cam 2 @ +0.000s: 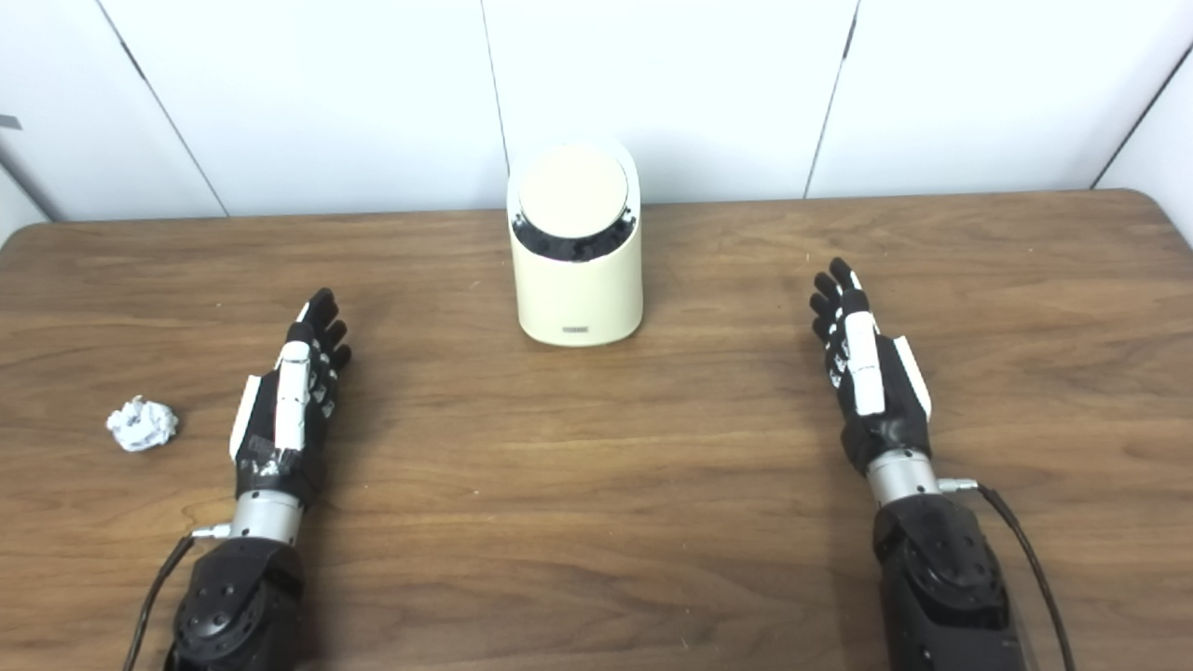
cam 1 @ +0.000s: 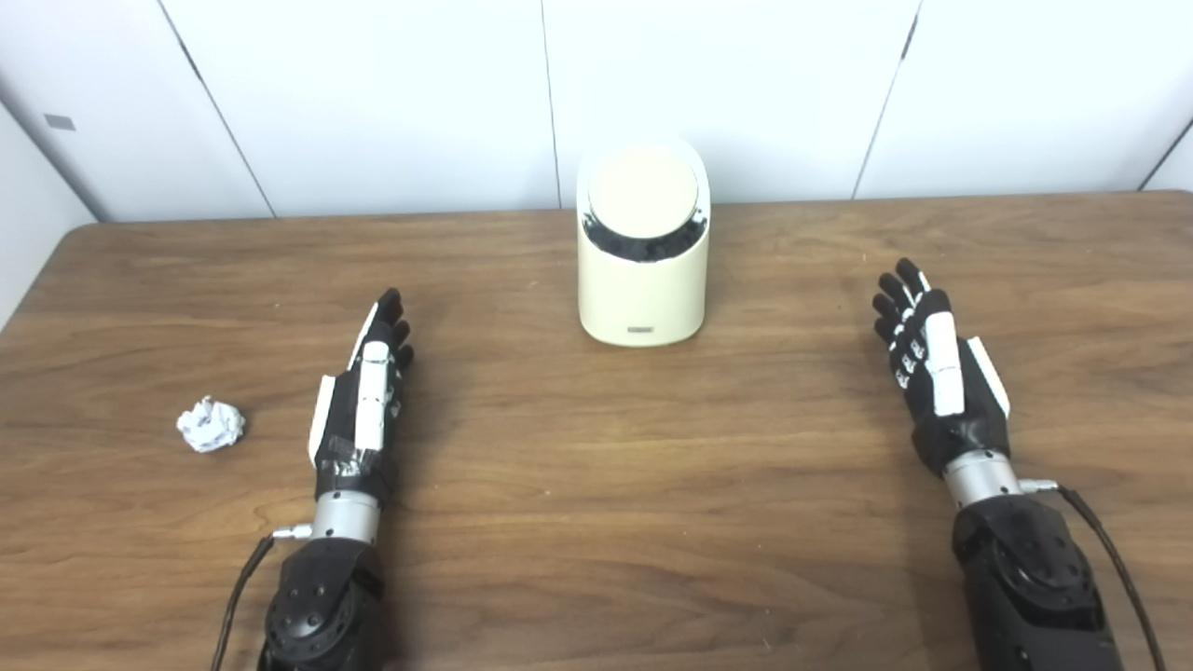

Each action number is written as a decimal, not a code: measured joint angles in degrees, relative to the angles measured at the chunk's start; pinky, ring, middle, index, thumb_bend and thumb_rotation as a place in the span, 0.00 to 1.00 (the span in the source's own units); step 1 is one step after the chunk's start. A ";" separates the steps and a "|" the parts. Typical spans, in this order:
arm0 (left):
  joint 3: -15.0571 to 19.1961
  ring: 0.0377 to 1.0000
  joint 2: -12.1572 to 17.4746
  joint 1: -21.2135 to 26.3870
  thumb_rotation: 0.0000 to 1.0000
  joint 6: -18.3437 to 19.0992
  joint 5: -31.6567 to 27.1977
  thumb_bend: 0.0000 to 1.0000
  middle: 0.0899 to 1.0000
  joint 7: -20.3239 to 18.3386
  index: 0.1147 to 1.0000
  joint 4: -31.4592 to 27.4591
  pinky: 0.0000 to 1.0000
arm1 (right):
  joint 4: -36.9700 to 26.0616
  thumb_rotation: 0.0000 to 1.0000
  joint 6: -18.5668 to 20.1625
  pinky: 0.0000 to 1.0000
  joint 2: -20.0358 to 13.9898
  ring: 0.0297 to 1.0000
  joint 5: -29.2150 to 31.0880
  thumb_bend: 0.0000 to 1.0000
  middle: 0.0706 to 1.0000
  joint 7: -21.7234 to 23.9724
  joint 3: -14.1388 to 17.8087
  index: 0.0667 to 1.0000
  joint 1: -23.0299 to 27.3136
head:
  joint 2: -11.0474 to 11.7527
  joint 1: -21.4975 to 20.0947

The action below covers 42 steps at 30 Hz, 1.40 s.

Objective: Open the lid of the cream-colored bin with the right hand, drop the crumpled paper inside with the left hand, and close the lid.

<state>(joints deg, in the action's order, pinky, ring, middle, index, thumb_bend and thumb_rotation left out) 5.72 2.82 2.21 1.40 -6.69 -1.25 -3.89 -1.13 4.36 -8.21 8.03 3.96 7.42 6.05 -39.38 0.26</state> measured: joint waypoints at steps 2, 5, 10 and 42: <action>-0.09 1.00 -0.01 0.00 0.97 -0.07 0.17 0.45 1.00 0.03 0.99 0.14 1.00 | 0.00 1.00 -0.03 1.00 0.13 0.96 0.00 0.52 0.96 -0.06 0.00 0.99 -0.01 | 1.05 0.18; -0.08 1.00 -0.08 0.00 0.96 -0.52 0.28 0.46 1.00 0.07 0.98 0.87 1.00 | 0.14 1.00 -0.21 1.00 0.14 0.97 -0.07 0.51 0.96 -0.05 0.00 0.99 -0.01 | 1.58 0.26; -0.15 1.00 -0.08 0.00 0.98 -2.38 0.50 0.43 1.00 0.06 0.97 2.00 1.00 | 0.88 1.00 -1.49 1.00 0.13 0.97 -0.49 0.50 0.96 -0.02 -0.12 0.99 -0.04 | 4.31 0.53; -0.76 1.00 -0.07 0.25 0.99 -8.10 0.80 0.37 1.00 -0.22 0.99 4.07 1.00 | 3.48 1.00 -5.81 1.00 -0.61 0.98 0.53 0.57 0.97 0.73 0.47 0.98 0.09 | 9.32 0.70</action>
<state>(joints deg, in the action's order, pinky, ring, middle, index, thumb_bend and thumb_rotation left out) 4.96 2.74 2.47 -6.70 -5.89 -1.46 0.19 2.35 -1.45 -8.82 8.56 4.70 7.89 6.14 -30.06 0.97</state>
